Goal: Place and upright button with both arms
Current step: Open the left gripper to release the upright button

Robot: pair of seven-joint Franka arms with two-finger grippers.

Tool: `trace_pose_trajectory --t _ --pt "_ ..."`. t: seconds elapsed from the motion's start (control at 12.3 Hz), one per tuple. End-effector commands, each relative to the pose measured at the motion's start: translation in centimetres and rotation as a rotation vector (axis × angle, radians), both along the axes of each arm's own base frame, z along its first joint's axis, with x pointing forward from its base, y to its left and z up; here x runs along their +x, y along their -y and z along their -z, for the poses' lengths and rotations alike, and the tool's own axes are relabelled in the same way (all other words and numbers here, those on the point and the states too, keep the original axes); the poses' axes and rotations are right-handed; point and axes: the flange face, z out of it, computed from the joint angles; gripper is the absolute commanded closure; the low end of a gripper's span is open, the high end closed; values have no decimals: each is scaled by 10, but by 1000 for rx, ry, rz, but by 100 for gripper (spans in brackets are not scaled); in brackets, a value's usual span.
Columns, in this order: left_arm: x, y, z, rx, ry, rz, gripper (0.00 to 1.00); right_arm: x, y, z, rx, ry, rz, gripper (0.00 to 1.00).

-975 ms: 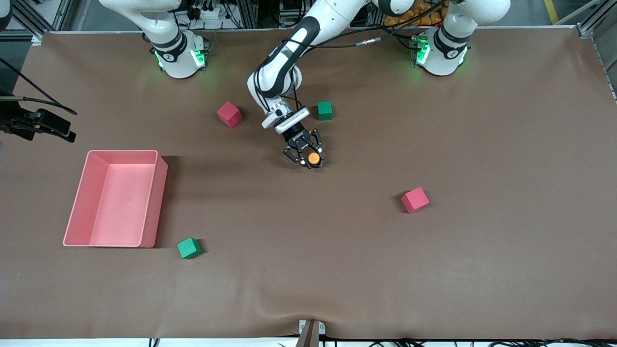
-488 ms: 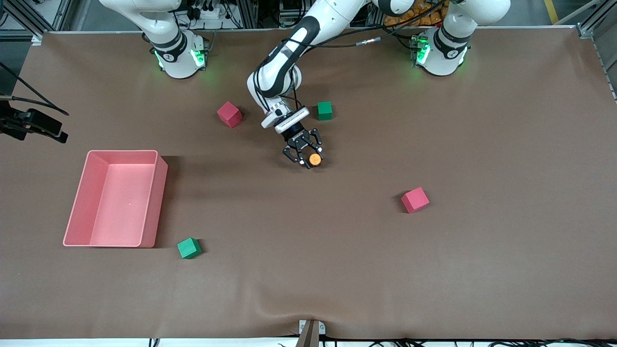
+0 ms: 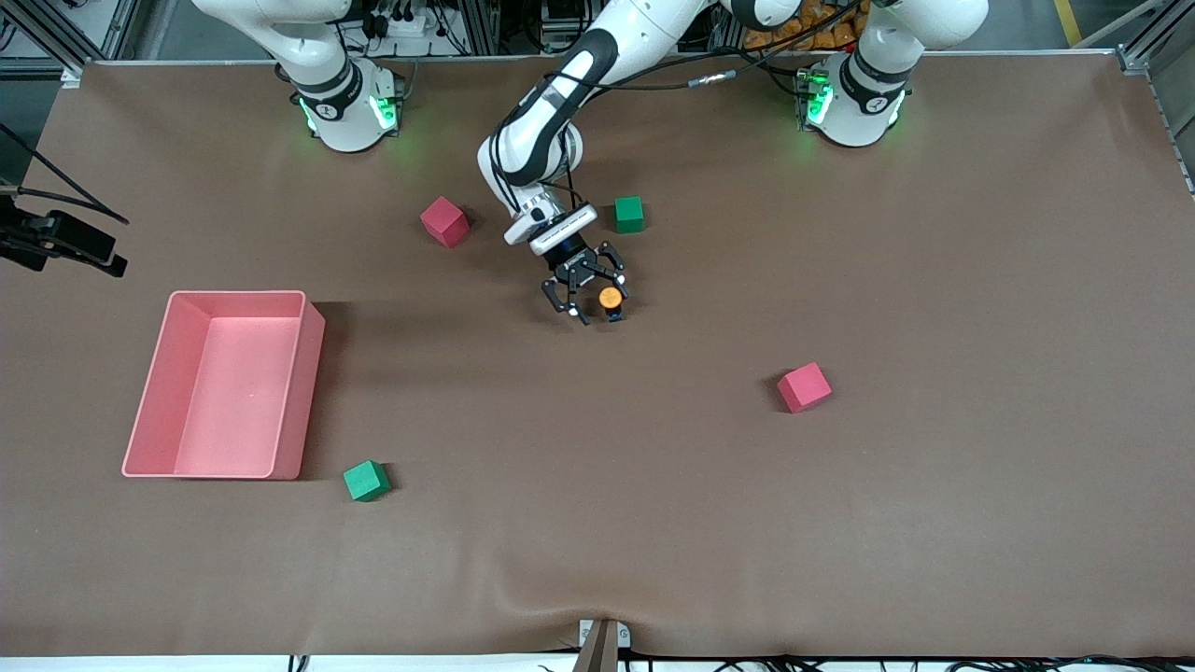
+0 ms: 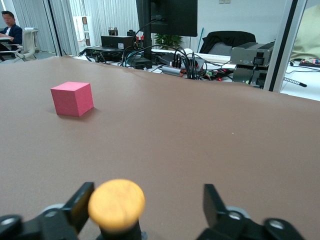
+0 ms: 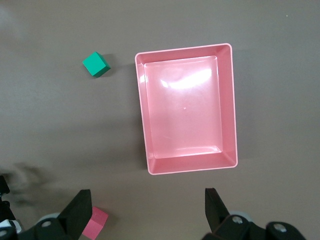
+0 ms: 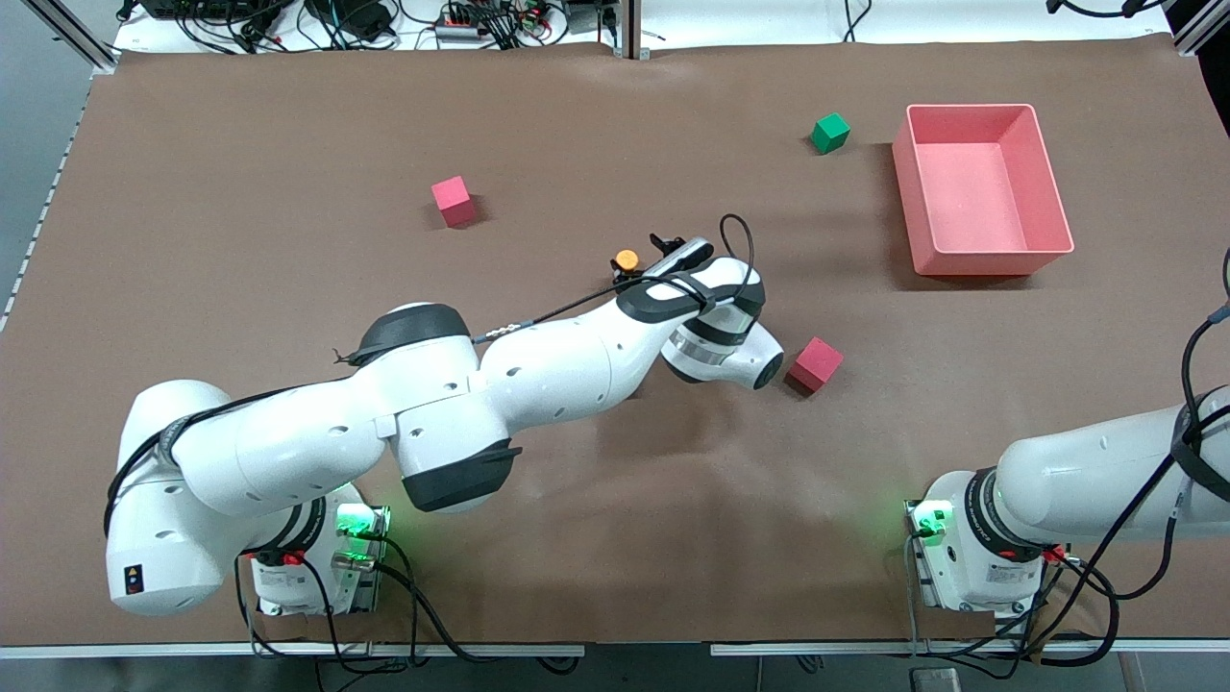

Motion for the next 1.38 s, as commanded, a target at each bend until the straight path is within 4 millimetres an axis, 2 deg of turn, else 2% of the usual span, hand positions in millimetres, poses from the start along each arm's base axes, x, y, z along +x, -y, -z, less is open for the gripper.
trace_pose_trajectory --t 0.0,0.16,0.33,0.57,0.65,0.73,0.89,1.06,1.3 --pt "-8 4 -4 19 26 18 0 -2 10 -4 6 -1 14 0" --pt "-19 7 -16 64 -10 5 0 -2 13 -4 9 -1 20 0" --pt "-31 13 -41 96 -52 -3 0 -2 12 -6 9 4 17 0" --pt "-31 23 -107 101 -206 0 0 -3 10 -7 8 1 14 0" --pt "-23 22 -128 109 -239 8 0 -6 12 -5 14 -19 21 0" --pt "-7 16 -143 119 -276 2 0 -7 13 -5 16 -29 22 0" --pt "45 -5 -186 107 -353 -10 0 -7 11 -5 16 -29 19 0" --pt "88 -21 -211 79 -393 23 0 -6 5 -4 22 -29 11 0" --pt "149 -61 -267 9 -492 50 0 -5 -8 -5 8 -30 -14 0"
